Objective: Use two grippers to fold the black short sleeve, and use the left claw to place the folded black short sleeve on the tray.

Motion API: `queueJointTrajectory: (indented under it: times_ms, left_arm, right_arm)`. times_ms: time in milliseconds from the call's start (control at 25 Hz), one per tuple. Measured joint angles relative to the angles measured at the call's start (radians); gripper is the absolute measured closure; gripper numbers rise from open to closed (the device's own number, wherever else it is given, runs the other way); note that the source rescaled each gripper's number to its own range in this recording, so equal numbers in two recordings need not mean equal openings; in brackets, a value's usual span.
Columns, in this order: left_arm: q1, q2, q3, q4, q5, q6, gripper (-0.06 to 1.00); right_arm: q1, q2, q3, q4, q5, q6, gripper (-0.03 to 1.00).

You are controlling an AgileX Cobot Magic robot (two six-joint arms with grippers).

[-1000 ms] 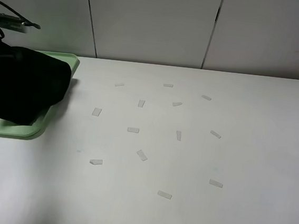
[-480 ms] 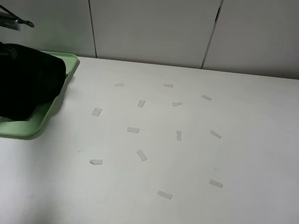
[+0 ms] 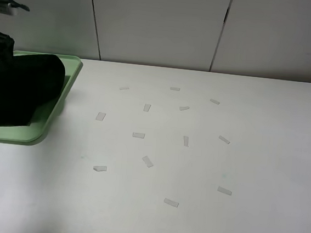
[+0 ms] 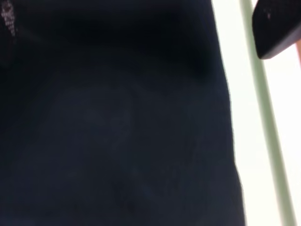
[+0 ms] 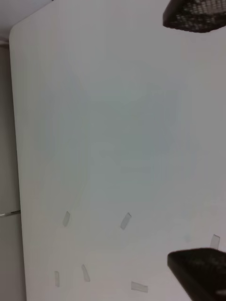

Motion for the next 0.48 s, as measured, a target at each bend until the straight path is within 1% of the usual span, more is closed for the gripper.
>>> queueJointTrajectory:
  times_ms: [240,480]
  left_arm:
    - [-0.019,-0.025,-0.015,-0.042,0.030,-0.014,-0.05]
    - [-0.064,-0.010,0.020,-0.050,0.026,-0.048,-0.05]
  right_arm:
    - [0.000,0.000,0.000,0.000,0.000,0.000,-0.03]
    - [0.000,0.000,0.000,0.000,0.000,0.000,-0.03]
